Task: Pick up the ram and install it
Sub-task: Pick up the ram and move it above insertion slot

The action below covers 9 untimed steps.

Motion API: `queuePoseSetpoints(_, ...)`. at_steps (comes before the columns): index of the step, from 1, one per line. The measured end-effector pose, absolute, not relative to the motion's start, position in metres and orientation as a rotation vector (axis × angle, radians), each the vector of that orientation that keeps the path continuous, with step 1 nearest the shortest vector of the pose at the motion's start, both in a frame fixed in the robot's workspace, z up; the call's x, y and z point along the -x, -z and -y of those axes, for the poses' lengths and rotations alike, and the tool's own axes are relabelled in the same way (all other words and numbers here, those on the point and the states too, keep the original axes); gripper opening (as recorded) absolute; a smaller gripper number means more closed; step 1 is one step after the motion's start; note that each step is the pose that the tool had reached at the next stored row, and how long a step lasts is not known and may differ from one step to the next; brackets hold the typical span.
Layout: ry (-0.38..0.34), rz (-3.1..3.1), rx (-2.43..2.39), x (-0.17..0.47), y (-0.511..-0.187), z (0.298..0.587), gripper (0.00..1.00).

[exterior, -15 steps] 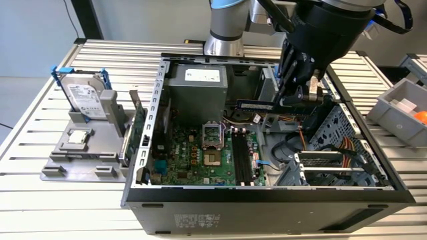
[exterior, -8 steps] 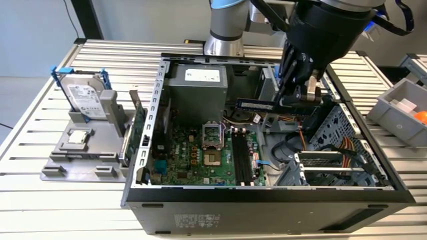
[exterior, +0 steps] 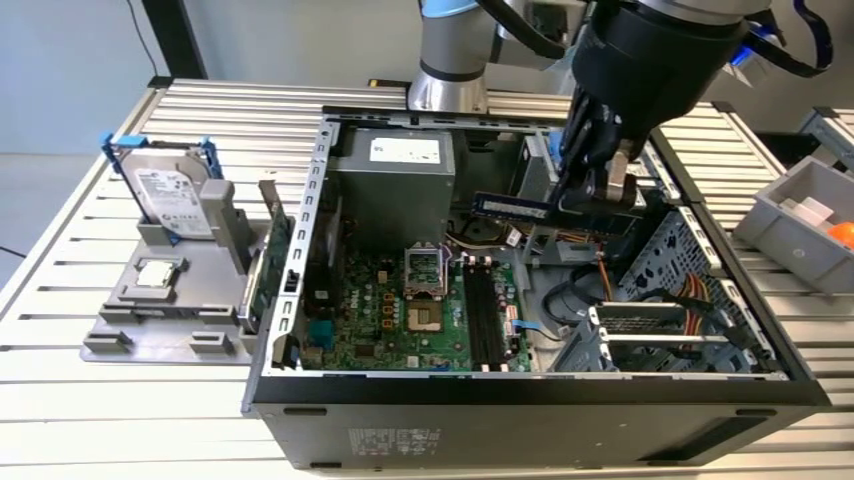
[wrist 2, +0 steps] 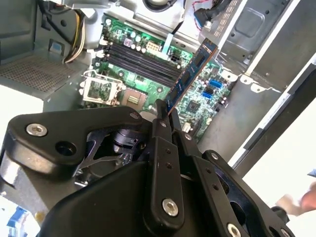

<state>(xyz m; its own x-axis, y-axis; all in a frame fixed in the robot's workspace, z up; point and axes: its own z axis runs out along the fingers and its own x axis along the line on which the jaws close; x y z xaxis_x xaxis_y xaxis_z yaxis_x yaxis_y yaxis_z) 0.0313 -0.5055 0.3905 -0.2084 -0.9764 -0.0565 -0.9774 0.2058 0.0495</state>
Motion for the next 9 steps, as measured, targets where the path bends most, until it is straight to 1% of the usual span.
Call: queuePoseSetpoints(9, -0.115, -2.468, 1.918, -0.0313, -0.3905, 0.5054, 0.00)
